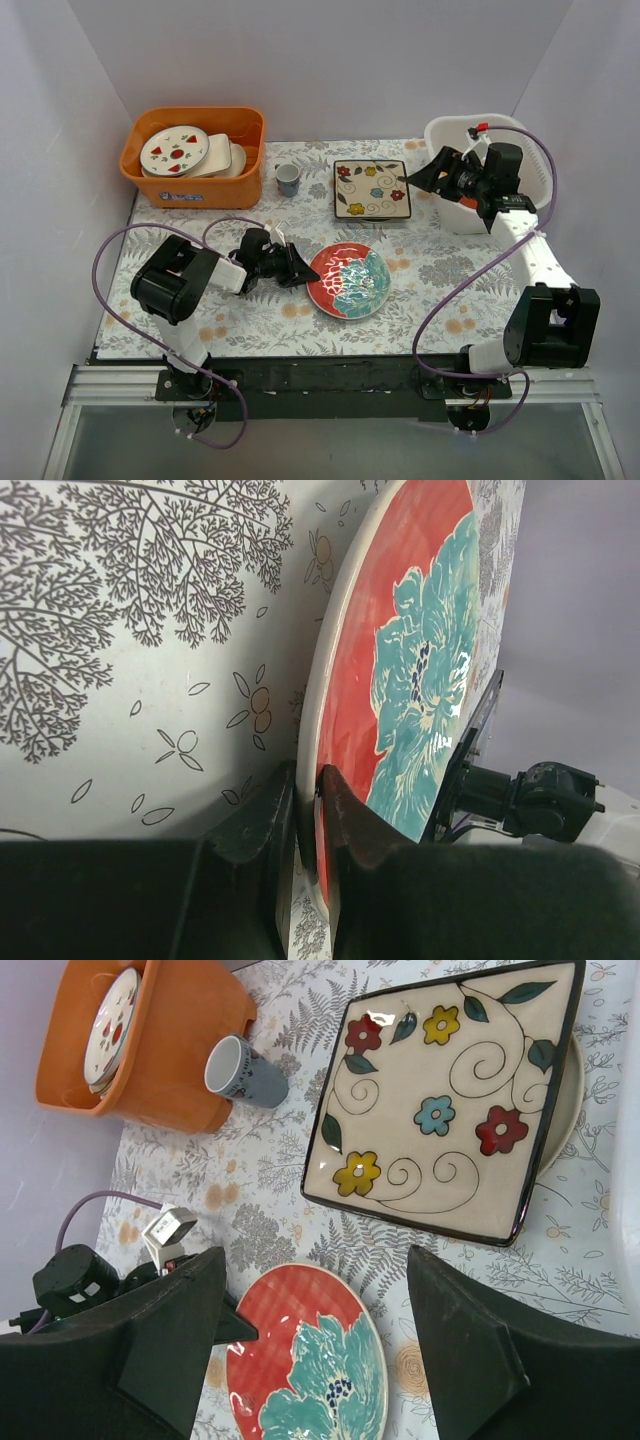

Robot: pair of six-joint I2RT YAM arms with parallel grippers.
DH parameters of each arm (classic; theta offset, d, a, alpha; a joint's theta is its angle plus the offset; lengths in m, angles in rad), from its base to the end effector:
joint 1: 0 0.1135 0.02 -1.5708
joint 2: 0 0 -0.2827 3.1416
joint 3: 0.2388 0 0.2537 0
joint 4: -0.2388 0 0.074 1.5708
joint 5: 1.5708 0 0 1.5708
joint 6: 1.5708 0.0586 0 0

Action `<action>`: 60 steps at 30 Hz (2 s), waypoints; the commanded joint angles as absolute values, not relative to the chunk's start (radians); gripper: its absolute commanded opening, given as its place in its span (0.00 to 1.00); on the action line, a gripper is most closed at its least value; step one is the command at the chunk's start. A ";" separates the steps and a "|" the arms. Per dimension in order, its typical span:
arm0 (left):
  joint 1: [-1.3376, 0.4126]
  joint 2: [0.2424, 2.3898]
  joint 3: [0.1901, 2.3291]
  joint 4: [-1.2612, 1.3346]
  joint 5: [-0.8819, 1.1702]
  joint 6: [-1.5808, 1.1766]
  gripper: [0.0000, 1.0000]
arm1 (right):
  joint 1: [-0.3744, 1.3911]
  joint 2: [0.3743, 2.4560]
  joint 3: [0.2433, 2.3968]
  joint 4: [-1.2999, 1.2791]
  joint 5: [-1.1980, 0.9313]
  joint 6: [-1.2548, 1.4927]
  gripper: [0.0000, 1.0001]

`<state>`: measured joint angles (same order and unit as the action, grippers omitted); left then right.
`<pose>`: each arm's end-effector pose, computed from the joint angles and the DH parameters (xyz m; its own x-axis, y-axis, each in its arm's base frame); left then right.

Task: Place the plates into the plastic bin on the countertop
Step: Pick up the plate at the center of the board.

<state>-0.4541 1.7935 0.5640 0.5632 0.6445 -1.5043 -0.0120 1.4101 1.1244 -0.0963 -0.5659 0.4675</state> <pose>0.2690 -0.1705 0.1023 -0.8103 -0.4921 0.3183 -0.5027 0.3045 -0.8091 0.3431 0.0273 0.3346 -0.5524 0.3871 -0.7383 -0.2671 0.7568 0.5966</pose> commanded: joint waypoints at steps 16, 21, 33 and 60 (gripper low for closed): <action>-0.460 1.658 0.604 0.442 0.623 -1.443 0.00 | 0.035 1.394 1.079 -0.071 -0.620 0.436 0.80; -0.450 1.600 0.626 0.399 0.618 -1.431 0.00 | 0.055 1.396 1.019 -0.045 -0.644 0.439 0.80; -0.414 1.445 0.647 0.359 0.623 -1.453 0.00 | 0.103 1.396 0.917 -0.017 -0.669 0.423 0.80; -0.373 1.218 0.673 0.321 0.641 -1.502 0.00 | 0.235 1.459 0.864 0.028 -0.666 0.433 0.81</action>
